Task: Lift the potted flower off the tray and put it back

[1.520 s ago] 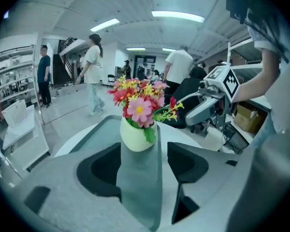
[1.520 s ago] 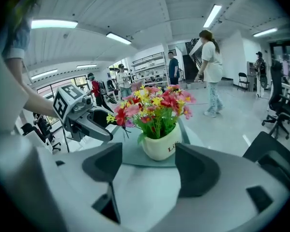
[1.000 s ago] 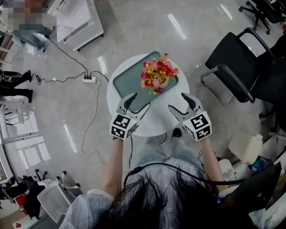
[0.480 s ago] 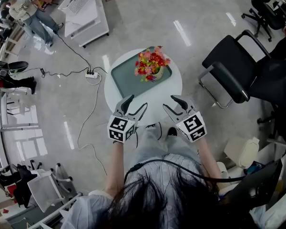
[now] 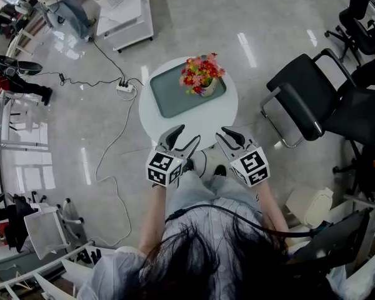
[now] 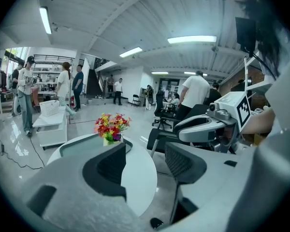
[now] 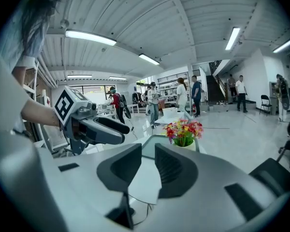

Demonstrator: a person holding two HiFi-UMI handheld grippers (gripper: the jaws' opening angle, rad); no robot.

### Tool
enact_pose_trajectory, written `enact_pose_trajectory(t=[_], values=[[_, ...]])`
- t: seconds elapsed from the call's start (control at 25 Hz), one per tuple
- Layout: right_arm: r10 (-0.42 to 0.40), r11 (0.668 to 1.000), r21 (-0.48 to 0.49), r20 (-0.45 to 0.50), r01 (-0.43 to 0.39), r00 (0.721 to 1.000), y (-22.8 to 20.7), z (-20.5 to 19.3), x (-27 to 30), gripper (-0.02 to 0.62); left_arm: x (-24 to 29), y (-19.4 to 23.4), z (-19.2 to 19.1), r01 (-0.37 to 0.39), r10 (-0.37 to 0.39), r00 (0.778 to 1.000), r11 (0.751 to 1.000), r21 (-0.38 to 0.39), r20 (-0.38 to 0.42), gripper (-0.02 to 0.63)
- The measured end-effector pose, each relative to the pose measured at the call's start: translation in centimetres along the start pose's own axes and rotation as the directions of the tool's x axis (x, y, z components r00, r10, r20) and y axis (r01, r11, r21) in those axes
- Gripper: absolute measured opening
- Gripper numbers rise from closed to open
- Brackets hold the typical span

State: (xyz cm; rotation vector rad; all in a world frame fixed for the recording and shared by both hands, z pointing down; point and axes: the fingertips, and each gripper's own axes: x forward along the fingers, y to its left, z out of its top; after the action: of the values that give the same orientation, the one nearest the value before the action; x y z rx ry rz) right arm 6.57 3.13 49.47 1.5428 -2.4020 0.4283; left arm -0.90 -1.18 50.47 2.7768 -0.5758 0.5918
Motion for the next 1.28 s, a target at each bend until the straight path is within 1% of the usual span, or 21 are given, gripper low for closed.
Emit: enact_pose_trajectory(t=[0.16,0.32,0.48,0.68,0.88,1.04,1.28], values=[[0.011,1.0,-0.004,0.004,-0.011,1.0,0.8,0.1,-0.4,0.095,-0.6,-0.9,0.6,0.007,-0.007,1.0,1.0,0.022,0.018,0.237],[0.013,1.0,0.015,0.005,-0.013,1.0,1.7,0.1,-0.6,0.091,-1.5,-2.4,0.7,0.065,-0.066,0.997,0.998,0.025,0.035,0.221],[0.008,1.0,0.03,0.001,-0.008,1.0,2.4,0.0,-0.5,0.087,-2.1,-2.8,-0.2,0.084,-0.084,0.996,0.996,0.03,0.004,0.2],[-0.029,0.999,0.038,0.009,0.028,1.0,3.4,0.6,0.0,0.086,-3.1,-2.4,-0.1,0.105,-0.105,0.994,0.994,0.044,0.008,0.155],[-0.081,0.995,0.063,0.015,0.079,0.997,5.0,1.1,0.4,0.078,-4.1,-2.0,-0.4,0.148,-0.148,0.989,0.986,0.079,0.002,0.142],[-0.117,0.989,0.09,0.022,0.114,0.993,6.6,1.3,0.5,0.074,-5.2,-1.7,-1.0,0.182,-0.183,0.983,0.978,0.099,0.0,0.106],[-0.142,0.982,0.127,0.022,0.138,0.99,9.9,0.9,0.9,0.066,-7.3,-1.5,-2.2,0.225,-0.226,0.974,0.968,0.109,0.004,0.083]])
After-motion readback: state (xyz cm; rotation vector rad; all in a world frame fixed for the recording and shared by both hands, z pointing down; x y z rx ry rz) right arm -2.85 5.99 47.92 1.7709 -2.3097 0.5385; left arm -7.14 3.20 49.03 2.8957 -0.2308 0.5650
